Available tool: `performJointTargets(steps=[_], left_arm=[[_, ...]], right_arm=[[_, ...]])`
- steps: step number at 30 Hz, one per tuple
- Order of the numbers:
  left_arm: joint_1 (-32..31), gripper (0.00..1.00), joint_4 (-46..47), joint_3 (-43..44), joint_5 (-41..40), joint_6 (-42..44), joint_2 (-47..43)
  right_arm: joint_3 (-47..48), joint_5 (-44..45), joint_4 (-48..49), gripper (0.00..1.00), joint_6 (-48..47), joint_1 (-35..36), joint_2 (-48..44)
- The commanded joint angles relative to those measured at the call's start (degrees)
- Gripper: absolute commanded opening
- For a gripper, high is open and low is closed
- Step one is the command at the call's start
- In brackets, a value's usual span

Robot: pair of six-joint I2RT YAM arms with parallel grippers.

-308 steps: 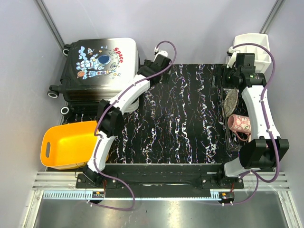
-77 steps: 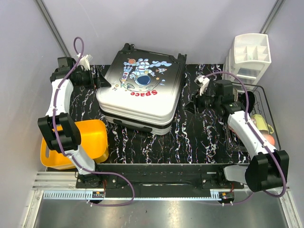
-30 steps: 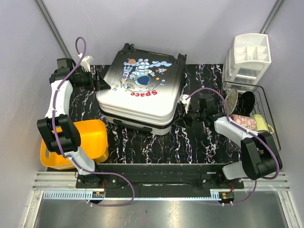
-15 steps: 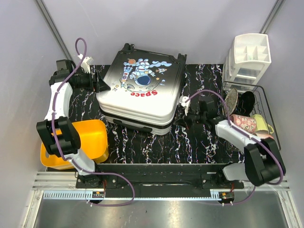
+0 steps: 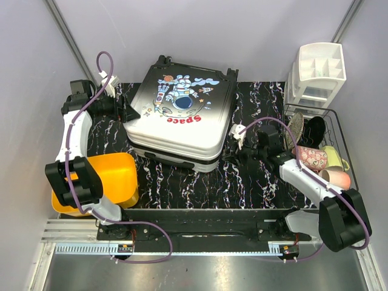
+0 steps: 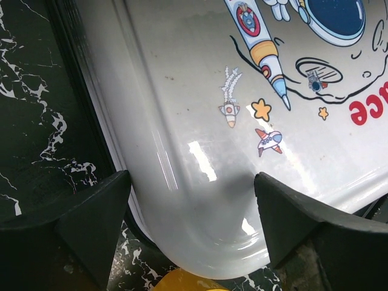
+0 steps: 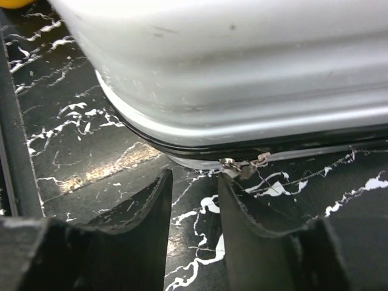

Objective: Open, take out, and arrange the luggage

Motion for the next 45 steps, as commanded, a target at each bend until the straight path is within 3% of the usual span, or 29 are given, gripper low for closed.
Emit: performJointTargets(steps=[1, 9, 20, 24, 25, 27, 28, 30, 36, 45], left_arm=[[-1.65, 0.86, -6.38, -1.54, 3.95, 2.63, -2.62], [-1.83, 0.86, -6.38, -0.93, 3.42, 2.72, -2.27], [-1.92, 0.86, -5.07, -1.02, 3.07, 1.58, -2.1], [-2.01, 0.86, -5.07, -1.37, 2.9, 1.67, -2.36], [-1.92, 0.86, -5.07, -1.54, 2.89, 1.75, -2.45], [-1.92, 0.86, -4.72, -1.89, 2.98, 1.75, -2.71], [-1.92, 0.85, -4.28, -2.24, 2.9, 1.49, -3.15], [-2.01, 0.85, -3.31, -3.3, 2.81, 1.05, -3.59], [-2.01, 0.84, -2.69, -5.05, 2.81, 0.52, -4.21], [-2.18, 0.83, -1.2, -8.83, 1.14, -0.88, -6.49]], right_arm=[[1.7, 4.92, 0.1, 0.49, -3.89, 0.28, 1.76], [3.02, 4.75, 0.53, 0.56, -8.37, 0.28, 5.54], [6.71, 2.73, 5.72, 0.58, -6.71, 0.28, 11.95], [7.07, -0.17, 5.02, 0.42, -5.39, 0.28, 10.91], [6.72, -1.48, 4.85, 0.31, -5.13, 0.28, 9.69], [5.49, -2.37, 4.58, 0.2, -3.81, 0.45, 8.45], [5.05, -2.63, 4.41, 0.09, -3.37, 0.37, 7.57], [3.91, -2.63, 3.53, 0.0, -2.58, 0.37, 6.51], [2.14, -2.72, 1.6, 0.0, 0.14, 0.98, 3.78], [1.79, -1.05, 1.86, 0.0, 5.07, 7.57, 3.52]])
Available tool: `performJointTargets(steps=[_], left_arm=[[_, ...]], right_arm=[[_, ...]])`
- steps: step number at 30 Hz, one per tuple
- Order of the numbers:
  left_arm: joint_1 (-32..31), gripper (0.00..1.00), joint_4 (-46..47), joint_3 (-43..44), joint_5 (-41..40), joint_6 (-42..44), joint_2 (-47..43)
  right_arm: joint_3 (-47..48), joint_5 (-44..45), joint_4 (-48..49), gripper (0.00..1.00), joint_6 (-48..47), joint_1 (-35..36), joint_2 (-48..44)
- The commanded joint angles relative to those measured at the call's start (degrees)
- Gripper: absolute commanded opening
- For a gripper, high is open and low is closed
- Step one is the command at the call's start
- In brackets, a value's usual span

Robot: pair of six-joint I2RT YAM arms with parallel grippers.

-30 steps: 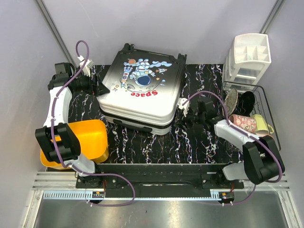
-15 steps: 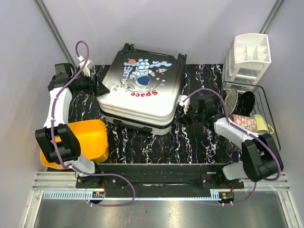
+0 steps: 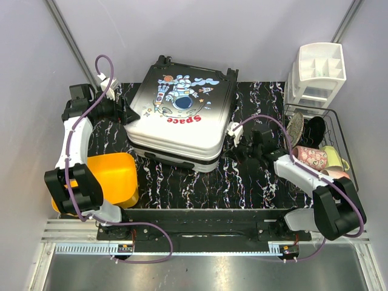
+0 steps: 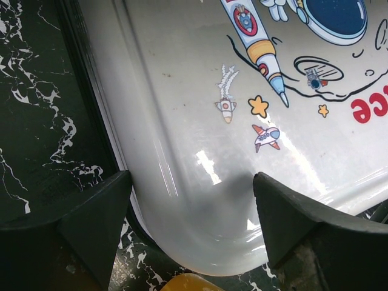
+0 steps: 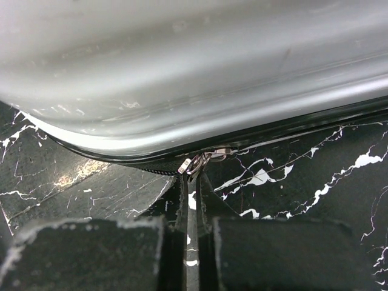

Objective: Open, take out, and arrange the luggage

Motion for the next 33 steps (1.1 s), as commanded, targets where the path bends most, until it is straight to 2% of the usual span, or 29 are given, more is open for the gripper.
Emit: performJointTargets(steps=[1, 6, 9, 14, 18, 23, 27, 28, 30, 31, 33], left_arm=[[-2.27, 0.83, -6.25, -4.37, 1.77, -0.58, -2.71], [-2.18, 0.82, -5.72, -5.96, 1.68, -1.02, -3.85], [-2.01, 0.82, -5.72, -6.05, 1.59, -1.54, -3.59], [-1.74, 0.81, -5.46, -5.61, 1.51, -2.25, -2.8], [-1.74, 0.8, -4.84, -5.79, 1.59, -2.95, -2.27], [-1.74, 0.8, -4.49, -5.61, 1.51, -3.66, -2.01], [-1.65, 0.88, -5.72, -4.82, 2.03, -2.43, -2.45], [-1.48, 0.88, -5.72, -4.47, 0.99, -2.34, -2.45], [-0.96, 0.89, -5.89, -4.12, 0.8, -2.69, -1.92], [-0.26, 0.91, -5.81, -3.77, 1.24, -4.08, -1.75], [0.45, 0.92, -4.67, -3.59, 1.85, -5.84, -0.96]], right_arm=[[0.24, -9.05, 0.35, 0.0, 4.63, 6.28, -2.51], [0.24, -9.66, -1.49, 0.0, 5.43, 7.52, -3.74], [-0.72, -11.42, -7.81, 0.0, 1.83, 7.43, -7.07], [-1.43, -9.23, -16.34, 0.0, -3.35, 7.43, -12.52], [-2.48, -11.77, -14.34, 0.0, -0.73, 7.6, -12.71], [0.5, -9.76, -11.34, 0.0, 4.02, 8.48, -8.84], [3.22, -1.6, -12.13, 0.25, 9.45, 7.96, -10.94], [4.19, -1.41, -13.09, 0.45, 13.13, 7.52, -11.3], [7.18, -1.14, -13.88, 0.65, 16.14, 6.9, -11.56], [8.05, -0.44, -14.5, 0.88, 19.02, 6.9, -11.56], [9.38, 2.79, -14.42, 0.94, 21.24, 6.9, -11.56]])
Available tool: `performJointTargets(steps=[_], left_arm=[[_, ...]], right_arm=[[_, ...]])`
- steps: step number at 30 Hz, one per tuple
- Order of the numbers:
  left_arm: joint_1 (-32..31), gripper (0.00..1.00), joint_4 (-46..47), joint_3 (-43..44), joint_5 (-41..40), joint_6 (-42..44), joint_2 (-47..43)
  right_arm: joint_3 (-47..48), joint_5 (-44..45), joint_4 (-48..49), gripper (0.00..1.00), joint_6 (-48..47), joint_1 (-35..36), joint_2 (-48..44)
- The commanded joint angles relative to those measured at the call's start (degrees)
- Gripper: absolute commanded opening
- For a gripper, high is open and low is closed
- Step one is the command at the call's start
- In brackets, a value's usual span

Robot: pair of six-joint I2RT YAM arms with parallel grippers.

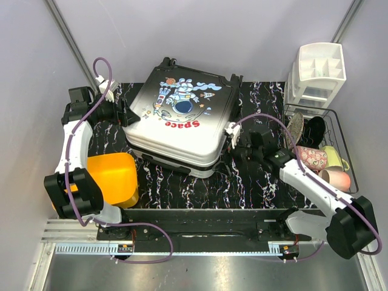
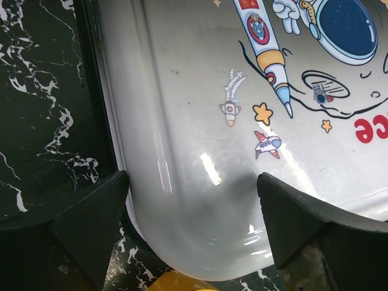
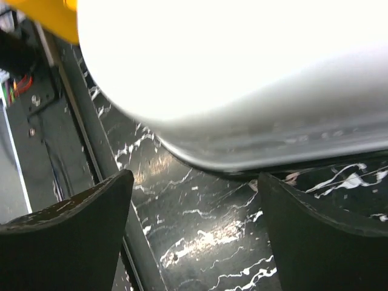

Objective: Open, take out, and arrange the luggage

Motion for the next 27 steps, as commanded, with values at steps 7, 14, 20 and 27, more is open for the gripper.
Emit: performJointTargets(steps=[7, 14, 20, 27], left_arm=[[1.07, 0.96, -3.91, -0.62, 0.78, -7.42, 3.4], [1.07, 0.93, -1.97, -4.66, -2.22, -9.36, 2.62], [-1.04, 0.85, -2.06, -12.04, -0.46, -7.96, -0.55], [-3.76, 0.78, -0.66, -16.0, 1.91, -11.02, -1.7]], right_arm=[[5.82, 9.37, 0.18, 0.95, 13.57, 2.34, -1.99], [4.59, 13.05, 0.53, 0.9, 12.5, 10.42, 0.38], [8.37, 37.3, 2.11, 0.79, 15.58, 9.82, 5.83], [14.52, 40.49, 5.09, 0.73, 13.66, 0.16, 10.92]])
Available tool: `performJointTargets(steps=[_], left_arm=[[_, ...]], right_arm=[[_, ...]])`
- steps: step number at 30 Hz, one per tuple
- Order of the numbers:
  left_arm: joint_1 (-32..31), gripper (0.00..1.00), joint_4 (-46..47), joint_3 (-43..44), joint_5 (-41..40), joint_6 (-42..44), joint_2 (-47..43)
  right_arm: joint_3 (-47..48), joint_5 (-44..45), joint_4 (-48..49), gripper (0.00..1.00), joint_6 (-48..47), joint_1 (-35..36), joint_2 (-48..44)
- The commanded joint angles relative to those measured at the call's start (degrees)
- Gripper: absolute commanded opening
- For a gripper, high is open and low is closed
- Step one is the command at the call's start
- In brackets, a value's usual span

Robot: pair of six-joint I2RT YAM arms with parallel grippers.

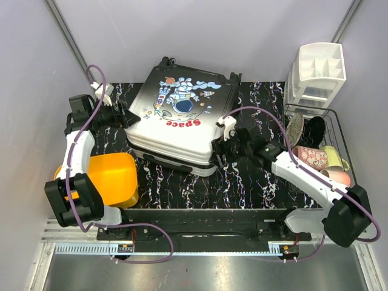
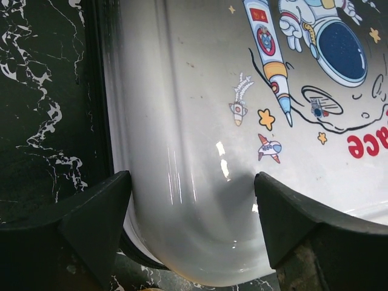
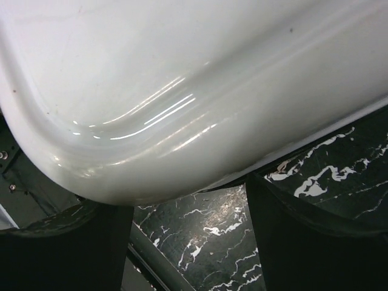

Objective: Open, take out, and arrange the luggage

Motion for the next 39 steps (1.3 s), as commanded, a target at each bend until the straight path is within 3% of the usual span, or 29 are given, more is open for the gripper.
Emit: performJointTargets(steps=[1, 7, 10, 14, 19, 21, 23, 32, 39], left_arm=[[-4.79, 0.77, -12.09, -6.04, 1.98, 0.6, 1.98], [-4.88, 0.76, -10.06, -4.11, 3.04, -1.78, 3.91], [-4.44, 0.77, -10.76, -2.0, 1.98, -3.1, 5.14], [-3.39, 0.82, -13.82, 3.17, 3.12, -0.04, 7.25], [-3.21, 0.93, -22.35, 9.69, 5.58, 9.02, 10.5], [-3.21, 0.95, -23.93, 11.54, 6.64, 11.74, 10.85], [-3.21, 0.97, -24.29, 13.12, 6.99, 12.72, 11.12], [-3.3, 0.96, -24.56, 16.29, 9.88, 19.22, 10.24], [-4.7, 0.92, -24.83, 15.06, 9.37, 24.05, 8.66]], right_arm=[[4.99, 15.33, 12.42, 0.72, -2.78, -9.15, 6.27], [7.63, 7.69, 17.26, 0.71, -5.52, -13.29, 9.09], [6.33, -0.13, 16.83, 0.79, -7.8, -15.23, 6.11], [4.3, -20.99, 13.32, 0.91, -7.89, -26.35, -0.91], [4.02, -33.52, 7.7, 0.97, -18.5, -35.61, -3.3], [5.69, -37.23, 3.22, 0.94, -25.44, -37.2, -1.2], [8.42, -37.93, -0.56, 0.79, -32.19, -37.38, 2.65], [8.34, -51.02, -1.37, 0.79, -61.2, -41.25, 13.56], [8.25, -59.47, -1.72, 0.69, -75.47, -41.16, 21.21]])
